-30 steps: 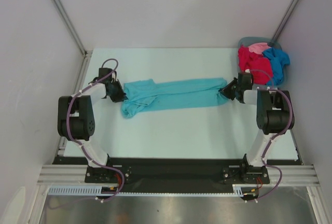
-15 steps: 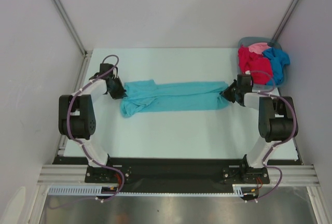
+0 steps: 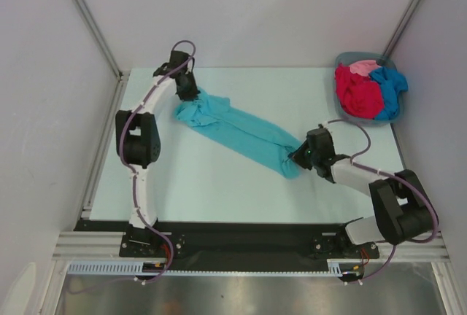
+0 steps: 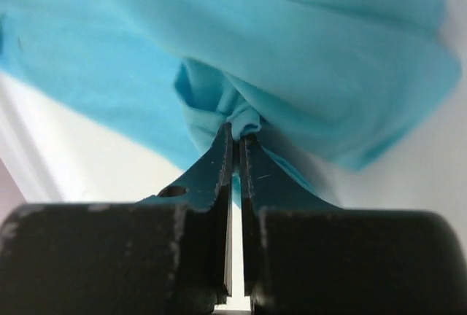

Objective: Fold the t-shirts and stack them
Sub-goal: Fold the tshirt

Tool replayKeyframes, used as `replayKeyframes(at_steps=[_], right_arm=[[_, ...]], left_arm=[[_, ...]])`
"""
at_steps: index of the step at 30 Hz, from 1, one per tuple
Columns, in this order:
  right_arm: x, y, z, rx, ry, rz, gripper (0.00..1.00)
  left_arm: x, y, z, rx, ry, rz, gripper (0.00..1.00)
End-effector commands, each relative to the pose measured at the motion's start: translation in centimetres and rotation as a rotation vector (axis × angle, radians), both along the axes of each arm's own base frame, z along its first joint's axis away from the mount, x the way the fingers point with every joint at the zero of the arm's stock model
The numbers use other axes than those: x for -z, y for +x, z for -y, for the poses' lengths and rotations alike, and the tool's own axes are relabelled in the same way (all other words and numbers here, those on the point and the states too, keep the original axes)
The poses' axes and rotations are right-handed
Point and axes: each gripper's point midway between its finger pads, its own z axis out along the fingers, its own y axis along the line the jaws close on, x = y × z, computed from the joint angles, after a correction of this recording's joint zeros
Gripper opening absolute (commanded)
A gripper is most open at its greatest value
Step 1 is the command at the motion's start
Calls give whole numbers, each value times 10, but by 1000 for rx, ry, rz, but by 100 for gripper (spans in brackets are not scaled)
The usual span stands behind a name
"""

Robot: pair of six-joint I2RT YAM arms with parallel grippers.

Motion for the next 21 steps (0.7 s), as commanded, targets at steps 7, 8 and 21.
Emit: replayKeyframes(at_steps=[7, 8, 21], right_arm=[[-30, -75, -98, -7, 67, 72, 0], [-30, -85, -109, -31, 57, 87, 0], [-11, -87, -115, -65, -17, 60, 0]], left_arm=[[4, 19, 75, 109, 21, -16, 0], [5, 19, 79, 114, 20, -18, 0], [-20, 20, 33, 30, 121, 40, 14]])
